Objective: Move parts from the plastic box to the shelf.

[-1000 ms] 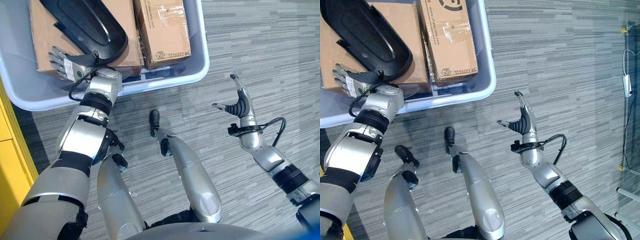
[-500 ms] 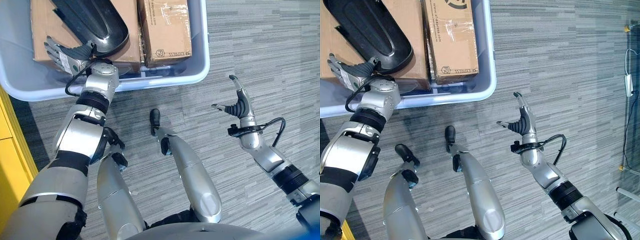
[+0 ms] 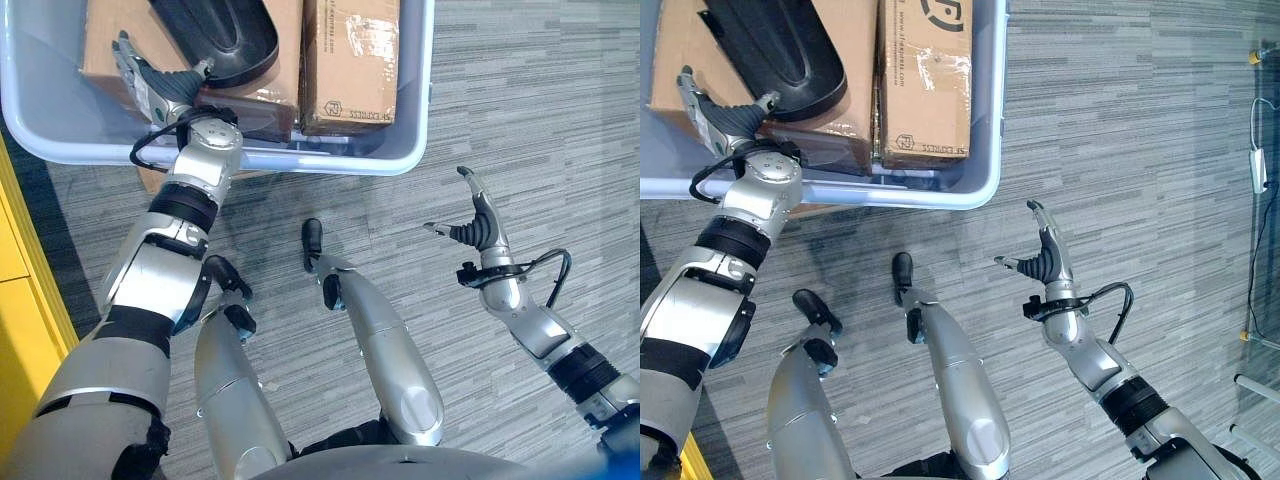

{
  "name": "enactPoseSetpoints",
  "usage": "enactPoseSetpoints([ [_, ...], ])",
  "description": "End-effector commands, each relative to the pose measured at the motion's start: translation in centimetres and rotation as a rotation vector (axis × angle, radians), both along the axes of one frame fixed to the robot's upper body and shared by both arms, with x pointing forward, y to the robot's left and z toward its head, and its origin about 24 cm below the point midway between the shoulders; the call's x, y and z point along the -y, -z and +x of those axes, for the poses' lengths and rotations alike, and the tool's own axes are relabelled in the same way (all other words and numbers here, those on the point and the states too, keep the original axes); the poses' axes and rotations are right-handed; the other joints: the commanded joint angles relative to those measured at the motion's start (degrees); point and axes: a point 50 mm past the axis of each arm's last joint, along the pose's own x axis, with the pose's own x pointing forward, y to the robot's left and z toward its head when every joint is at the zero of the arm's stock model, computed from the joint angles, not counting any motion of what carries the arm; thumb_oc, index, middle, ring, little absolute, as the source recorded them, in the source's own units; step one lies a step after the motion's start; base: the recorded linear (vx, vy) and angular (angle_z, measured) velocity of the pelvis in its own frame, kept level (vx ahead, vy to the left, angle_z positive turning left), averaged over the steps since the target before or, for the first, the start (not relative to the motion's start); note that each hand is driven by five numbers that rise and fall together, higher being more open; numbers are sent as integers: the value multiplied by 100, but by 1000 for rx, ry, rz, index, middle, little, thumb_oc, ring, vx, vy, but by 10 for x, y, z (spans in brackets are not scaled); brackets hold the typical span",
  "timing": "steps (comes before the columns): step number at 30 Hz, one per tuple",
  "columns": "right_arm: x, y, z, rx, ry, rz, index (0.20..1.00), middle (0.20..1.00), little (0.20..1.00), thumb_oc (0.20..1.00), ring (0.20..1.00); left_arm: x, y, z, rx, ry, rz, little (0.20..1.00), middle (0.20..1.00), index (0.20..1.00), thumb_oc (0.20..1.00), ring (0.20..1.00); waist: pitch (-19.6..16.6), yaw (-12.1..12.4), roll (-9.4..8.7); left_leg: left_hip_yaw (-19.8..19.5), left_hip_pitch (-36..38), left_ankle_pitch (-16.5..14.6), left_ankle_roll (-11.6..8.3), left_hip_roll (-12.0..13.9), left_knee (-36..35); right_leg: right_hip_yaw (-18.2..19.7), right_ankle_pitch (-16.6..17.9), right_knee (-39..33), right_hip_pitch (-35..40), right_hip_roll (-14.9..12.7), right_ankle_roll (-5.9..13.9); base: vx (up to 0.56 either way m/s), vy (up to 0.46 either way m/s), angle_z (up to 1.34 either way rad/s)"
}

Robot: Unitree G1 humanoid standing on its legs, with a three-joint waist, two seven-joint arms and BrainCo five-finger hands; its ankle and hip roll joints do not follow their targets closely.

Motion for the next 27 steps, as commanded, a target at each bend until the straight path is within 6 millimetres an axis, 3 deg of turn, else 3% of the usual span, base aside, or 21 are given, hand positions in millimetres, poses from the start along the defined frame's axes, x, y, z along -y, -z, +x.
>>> enactPoseSetpoints([
  [1,7,-22,-6,118,6,8,1000,1000,1000,1000,1000,36,-27,-5,167,137,148,1000,1000,1000,1000,1000,70,51,-433,-206,-60,-72,-360,537,759,44,-339,72,278,-185,605,0,0,0],
  [7,10,-17,-8,105,10,10,1000,1000,1000,1000,1000,41,-41,-13,228,55,289,1000,1000,1000,1000,1000,70,82,-399,-229,-37,-15,-371,542,759,42,-342,50,333,-167,589,0,0,0],
  [12,7,-10,-11,90,10,18,1000,1000,1000,1000,1000,39,-63,-28,434,-110,355,1000,1000,1000,1000,1000,70,123,-388,-273,-18,-5,-388,525,765,46,-344,9,391,-144,575,1,-13,0],
  [18,1,-1,-14,86,7,23,1000,1000,1000,1000,1000,38,-75,-41,588,-220,320,1000,1000,1000,1000,1000,70,177,-403,-318,5,-37,-392,538,791,18,-358,0,462,-140,572,5,-24,2],
  [22,-3,2,-12,76,9,27,1000,1000,1000,1000,1000,35,-73,-40,575,-285,267,1000,1000,1000,1000,1000,70,203,-406,-362,-8,-33,-411,569,841,-19,-378,16,490,-140,571,15,-23,5],
  [27,-4,4,-7,53,5,23,1000,1000,1000,1000,1000,16,-61,-21,332,-286,226,1000,1000,1000,1000,1000,70,187,-440,-377,-77,-106,-396,586,906,-47,-386,107,416,-183,600,5,-3,1],
])
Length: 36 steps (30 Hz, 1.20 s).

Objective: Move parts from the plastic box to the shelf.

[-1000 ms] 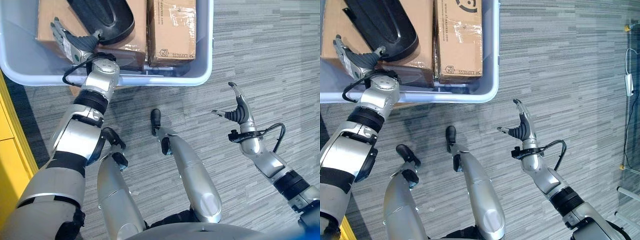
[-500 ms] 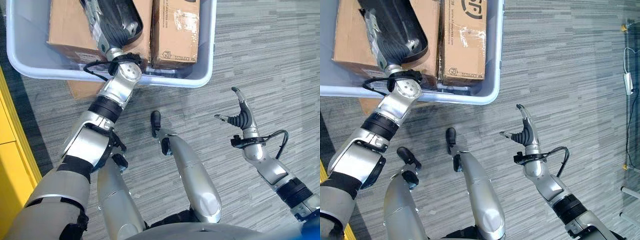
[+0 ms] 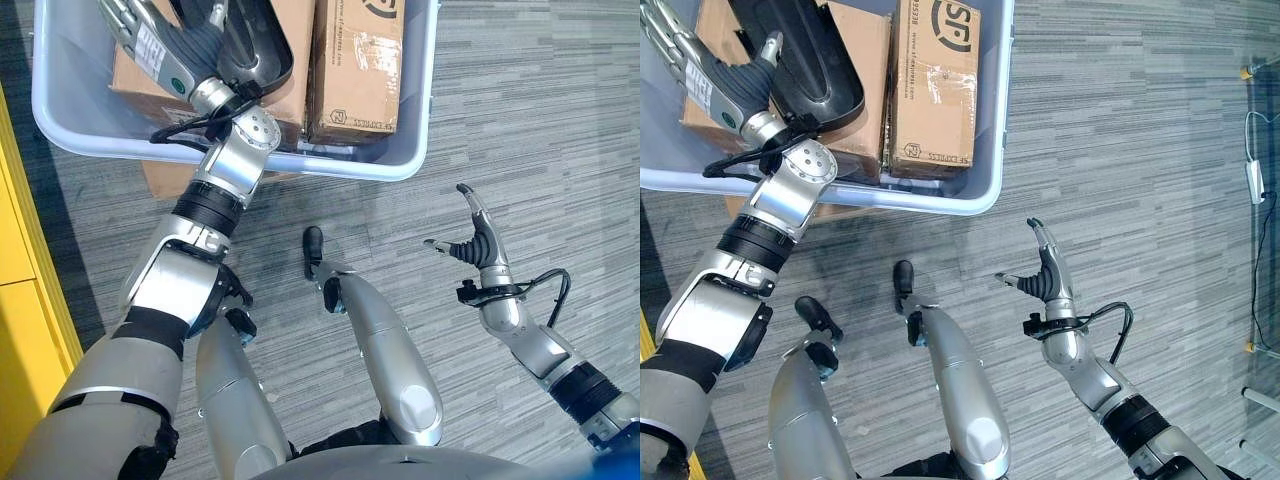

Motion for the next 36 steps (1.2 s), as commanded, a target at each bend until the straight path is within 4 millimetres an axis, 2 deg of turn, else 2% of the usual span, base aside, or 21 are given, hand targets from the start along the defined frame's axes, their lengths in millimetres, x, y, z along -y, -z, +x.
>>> enactPoseSetpoints([
  [1,-2,-13,3,64,1,47,1000,1000,1000,1000,1000,-8,-26,-1,18,28,17,1000,1000,1000,1000,1000,71,176,-449,-266,-257,-140,-361,560,883,60,-272,-22,206,-176,622,17,10,3],
  [2,-3,-15,7,59,-6,43,1000,1000,1000,1000,1000,-11,-26,5,-51,23,5,1000,1000,1000,1000,1000,71,140,-482,-271,-299,-184,-352,581,931,62,-270,35,150,-197,622,16,3,4],
  [11,-2,-23,15,72,3,34,1000,1000,1000,1000,1000,-20,-29,15,-192,5,43,1000,1000,1000,1000,1000,71,40,-582,-289,-509,-253,-346,615,1039,68,-226,147,-100,-252,628,2,1,0],
  [15,-1,-23,17,74,16,30,1000,1000,1000,1000,1000,-18,-32,15,-184,19,52,1000,1000,1000,1000,1000,71,12,-606,-307,-621,-322,-320,623,1113,87,-227,231,-230,-274,636,4,-5,-1],
  [16,0,-23,17,74,23,28,1000,1000,1000,1000,1000,-18,-31,16,-171,42,-7,1000,1000,1000,1000,1000,71,-7,-606,-299,-638,-345,-312,624,1129,96,-220,232,-258,-271,637,14,-13,-3],
  [24,0,-27,20,71,16,22,1000,1000,1000,1000,1000,-16,-20,21,-240,70,-6,1000,1000,1000,1000,1000,71,-31,-634,-313,-718,-327,-326,633,1154,86,-190,244,-347,-297,652,0,0,0],
  [31,1,-27,22,67,28,36,1000,1000,1000,1000,1000,-17,-13,24,-281,105,-100,1000,1000,1000,1000,1000,71,-69,-703,-341,-835,-353,-321,675,1239,79,-149,269,-469,-306,662,9,-31,-2],
  [36,4,-31,23,64,36,42,1000,1000,1000,1000,1000,-18,-11,26,-339,94,-73,1000,1000,1000,1000,1000,71,-105,-736,-359,-930,-356,-323,699,1289,81,-117,291,-570,-313,674,6,-21,0],
])
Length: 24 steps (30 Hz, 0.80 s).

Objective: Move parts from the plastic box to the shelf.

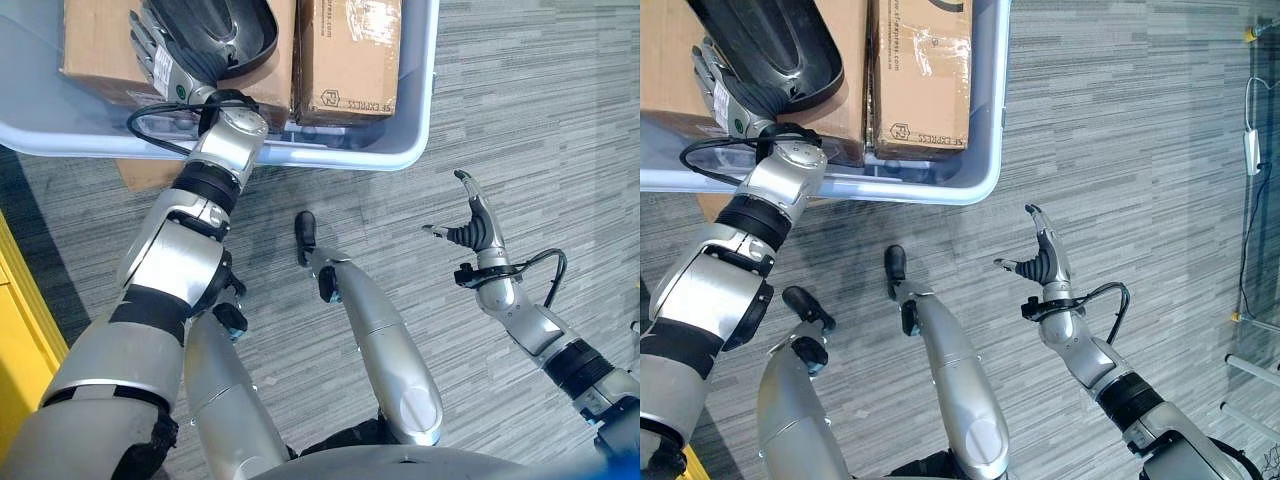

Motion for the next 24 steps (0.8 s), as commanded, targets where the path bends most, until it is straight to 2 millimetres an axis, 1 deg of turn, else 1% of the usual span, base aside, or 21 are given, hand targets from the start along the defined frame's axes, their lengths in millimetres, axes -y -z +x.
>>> enactPoseSetpoints([
  [1,9,-16,1,51,31,48,1000,1000,1000,1000,1000,-9,-18,-2,14,-11,45,1000,1000,1000,1000,1000,74,148,-740,-372,-252,-173,-374,684,934,49,-60,29,110,-248,716,29,-31,-6],
  [7,13,-15,-1,47,39,23,1000,1000,1000,1000,1000,-14,-15,-2,3,-12,-2,1000,1000,1000,1000,1000,74,123,-749,-423,-396,-203,-356,722,1089,57,-68,153,-48,-252,712,21,-20,-4],
  [9,14,-15,-1,45,41,15,1000,1000,1000,1000,1000,-16,-18,-3,27,-20,-39,1000,1000,1000,1000,1000,74,113,-757,-434,-419,-207,-358,735,1119,59,-72,167,-72,-247,707,11,-17,-1],
  [11,15,-14,-1,42,46,11,1000,1000,1000,1000,1000,-19,-20,-3,24,-6,-25,1000,1000,1000,1000,1000,74,110,-762,-441,-452,-211,-358,747,1155,60,-70,199,-110,-254,705,9,-18,-1],
  [16,20,-13,-2,27,57,11,1000,1000,1000,1000,1000,-18,-28,-3,54,22,-52,1000,1000,1000,1000,1000,74,94,-765,-476,-513,-244,-340,747,1224,78,-88,300,-197,-252,705,3,-6,0],
  [17,22,-12,-3,28,56,9,1000,1000,1000,1000,1000,-19,-28,-3,50,27,-59,805,805,805,805,805,74,87,-761,-490,-534,-213,-355,764,1248,74,-92,312,-216,-248,697,0,0,0],
  [18,22,-12,-5,29,57,14,1000,1000,1000,1000,1000,-17,-26,-2,59,67,-87,200,200,200,200,200,74,90,-759,-492,-548,-239,-347,755,1256,75,-99,322,-231,-241,701,0,0,0],
  [24,21,-11,-6,34,60,17,1000,1000,1000,1000,1000,-16,-18,0,57,102,-164,200,200,200,200,200,74,69,-759,-475,-528,-207,-365,780,1258,59,-92,277,-203,-219,692,0,0,0],
])
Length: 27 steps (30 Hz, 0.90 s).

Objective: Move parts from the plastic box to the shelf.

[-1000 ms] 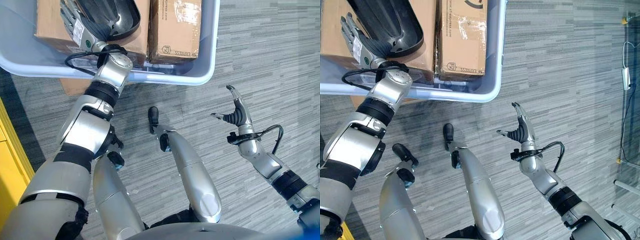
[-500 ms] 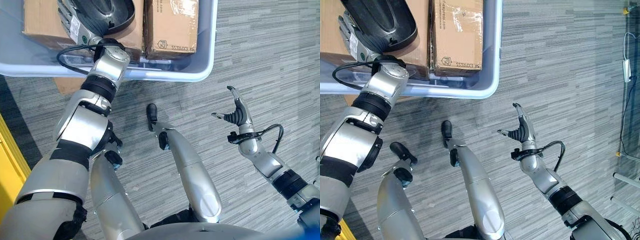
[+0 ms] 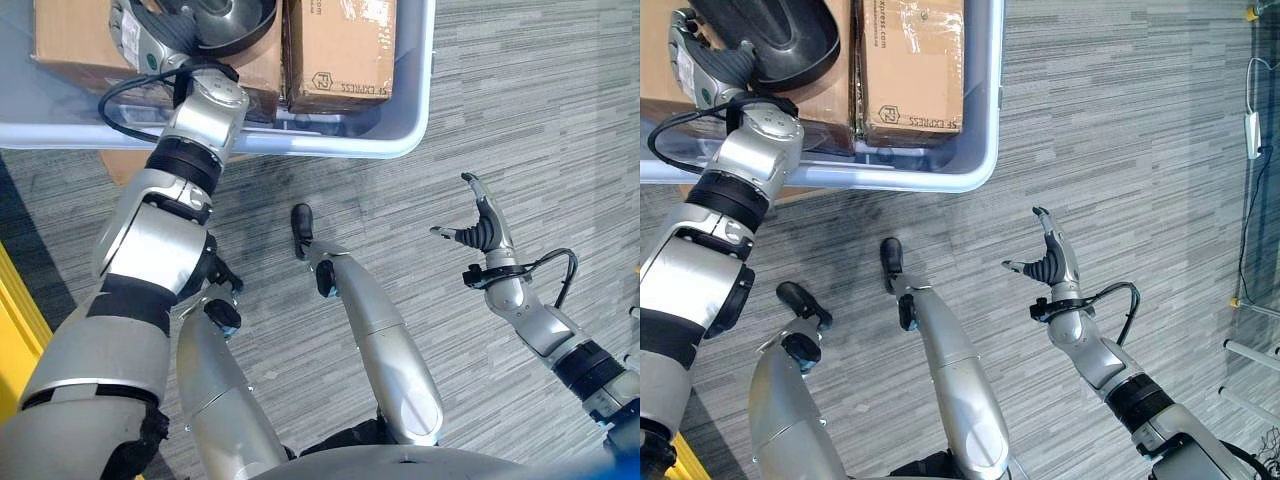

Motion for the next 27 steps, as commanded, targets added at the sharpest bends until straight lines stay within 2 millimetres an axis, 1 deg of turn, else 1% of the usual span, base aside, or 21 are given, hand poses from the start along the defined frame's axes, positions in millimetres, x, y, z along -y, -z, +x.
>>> enactPoseSetpoints([
  [1,9,-11,-5,63,39,57,1000,1000,1000,1000,1000,-2,16,5,-43,95,-107,200,200,200,200,200,105,100,-724,-559,-168,-63,-448,711,886,-95,-27,30,213,-221,708,0,0,0],
  [6,10,-11,-5,64,47,64,1000,1000,1000,1000,1000,-2,23,5,-52,74,-186,200,200,200,200,200,105,86,-731,-545,-154,-30,-471,703,851,-94,9,-31,224,-211,709,0,0,0],
  [12,8,-13,-5,70,46,68,1000,1000,1000,1000,1000,-2,29,4,-42,44,-212,200,200,200,200,200,105,89,-745,-539,-147,-24,-488,694,815,-87,34,-78,229,-204,720,0,0,0],
  [14,6,-12,-6,65,47,64,1000,1000,1000,1000,1000,-1,35,4,-39,60,-265,200,200,200,200,200,105,99,-741,-547,-154,-18,-489,699,821,-89,37,-66,217,-211,723,0,0,0],
  [21,5,-12,-5,58,41,65,1000,1000,1000,1000,1000,0,39,5,-49,70,-268,200,200,200,200,200,105,104,-748,-550,-167,-13,-491,723,847,-106,22,-20,207,-211,714,0,0,0],
  [24,5,-11,-6,60,40,71,1000,1000,1000,1000,1000,1,37,4,-47,69,-221,200,200,200,200,200,105,109,-733,-511,-104,-8,-494,745,798,-127,22,-53,271,-212,706,0,0,0],
  [25,5,-9,-8,62,38,74,1000,1000,1000,1000,1000,4,30,3,-7,67,-120,200,200,200,200,200,105,114,-701,-491,-26,30,-514,760,759,-124,-5,-49,339,-197,696,0,0,0],
  [27,6,-8,-9,63,39,78,1000,1000,1000,1000,1000,7,27,2,10,71,-80,200,200,200,200,200,105,122,-688,-473,22,50,-521,768,741,-131,-14,-63,389,-189,689,-12,31,0],
])
